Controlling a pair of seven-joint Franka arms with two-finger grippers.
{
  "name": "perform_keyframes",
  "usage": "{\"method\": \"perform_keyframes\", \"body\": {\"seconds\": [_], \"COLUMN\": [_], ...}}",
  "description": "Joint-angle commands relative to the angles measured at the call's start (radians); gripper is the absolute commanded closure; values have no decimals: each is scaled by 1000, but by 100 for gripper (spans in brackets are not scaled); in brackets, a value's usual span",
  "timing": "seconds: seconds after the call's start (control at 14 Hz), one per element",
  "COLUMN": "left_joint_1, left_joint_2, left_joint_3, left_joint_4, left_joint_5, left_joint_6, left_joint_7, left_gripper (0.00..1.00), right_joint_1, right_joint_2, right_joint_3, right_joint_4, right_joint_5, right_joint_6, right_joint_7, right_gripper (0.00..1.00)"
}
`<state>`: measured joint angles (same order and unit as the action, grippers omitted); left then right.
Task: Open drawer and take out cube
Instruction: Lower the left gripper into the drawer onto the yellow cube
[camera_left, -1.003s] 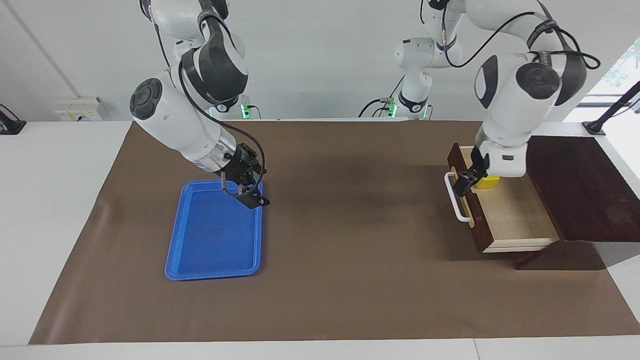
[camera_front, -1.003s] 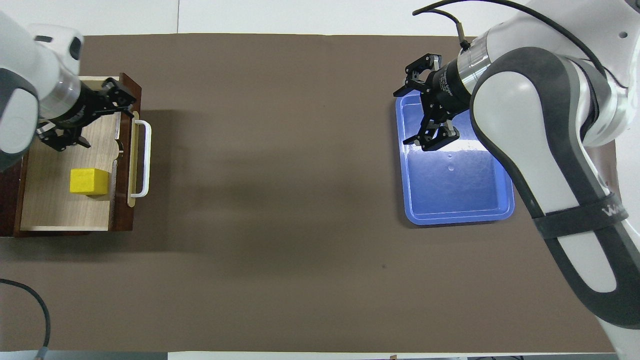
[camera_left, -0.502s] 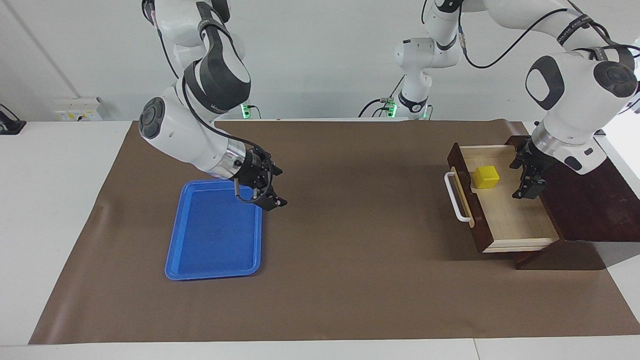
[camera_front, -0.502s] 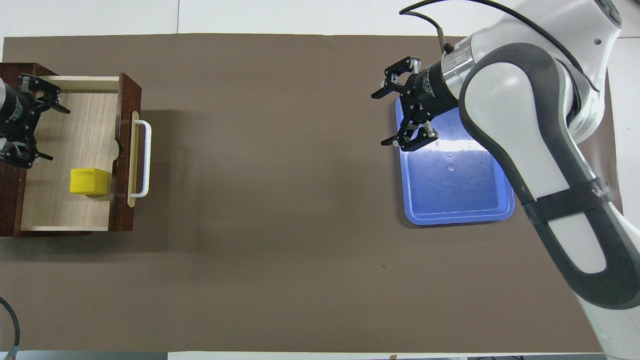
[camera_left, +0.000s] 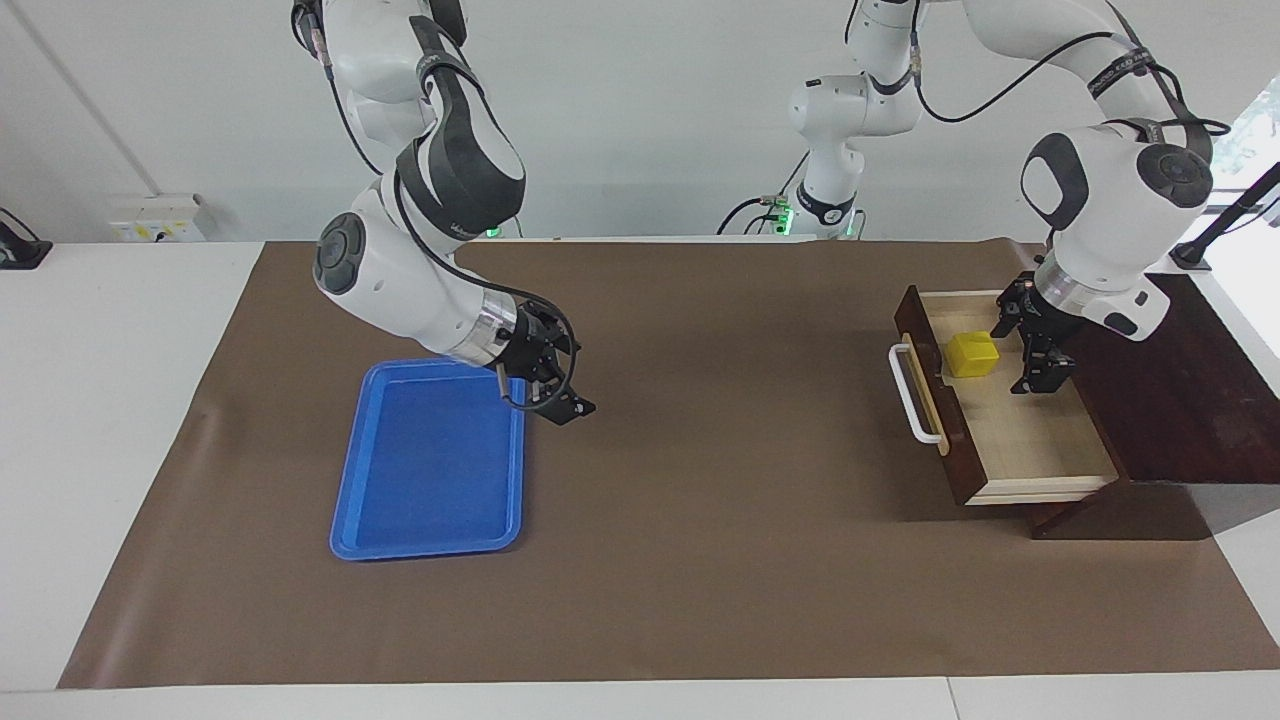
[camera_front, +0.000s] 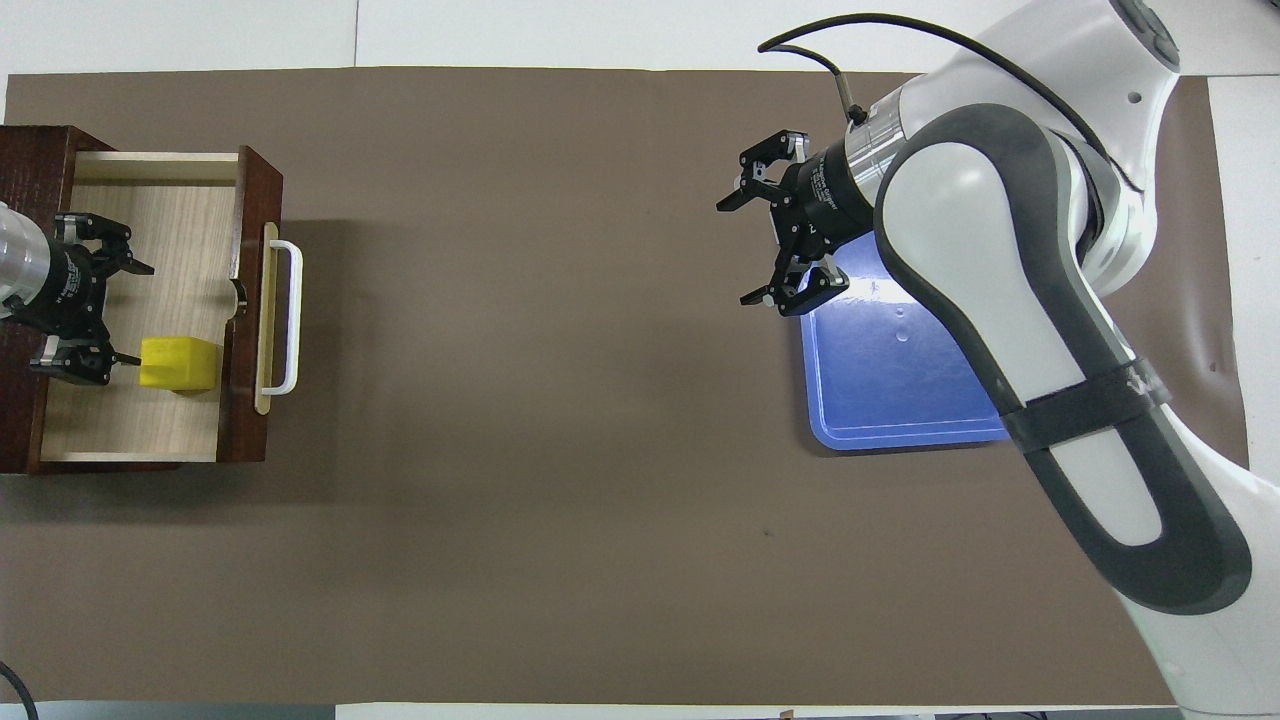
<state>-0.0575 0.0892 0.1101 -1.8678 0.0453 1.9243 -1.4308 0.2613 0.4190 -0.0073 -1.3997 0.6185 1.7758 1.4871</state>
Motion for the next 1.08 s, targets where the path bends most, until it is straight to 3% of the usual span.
{"method": "perform_keyframes", "body": {"seconds": [0.0,0.36,0.72,1.0], "left_joint_1": [-8,-8,-18,-16], "left_joint_2": [-36,-45,-11,-20], "left_joint_3": [19,19,19,23], "left_joint_4": [-74,-119,-45,-8], "left_joint_5": [-13,-13,-12,-12], "left_joint_6": [35,58,51,-25], "left_joint_7": [-11,-13,-19,-7], "left_gripper": [0,0,0,0], "right_joint_1": [-2,-11,-5,21], "right_joint_2": [-34,-51,-52,-42], "right_joint_3": [-3,-8,-11,-2], "right_joint_4": [-70,-102,-125,-128], "right_joint_5": [4,82,153,171], "right_joint_6": [37,62,177,154], "right_joint_7": [-53,-33,74,68], "right_gripper": [0,0,0,0]}}
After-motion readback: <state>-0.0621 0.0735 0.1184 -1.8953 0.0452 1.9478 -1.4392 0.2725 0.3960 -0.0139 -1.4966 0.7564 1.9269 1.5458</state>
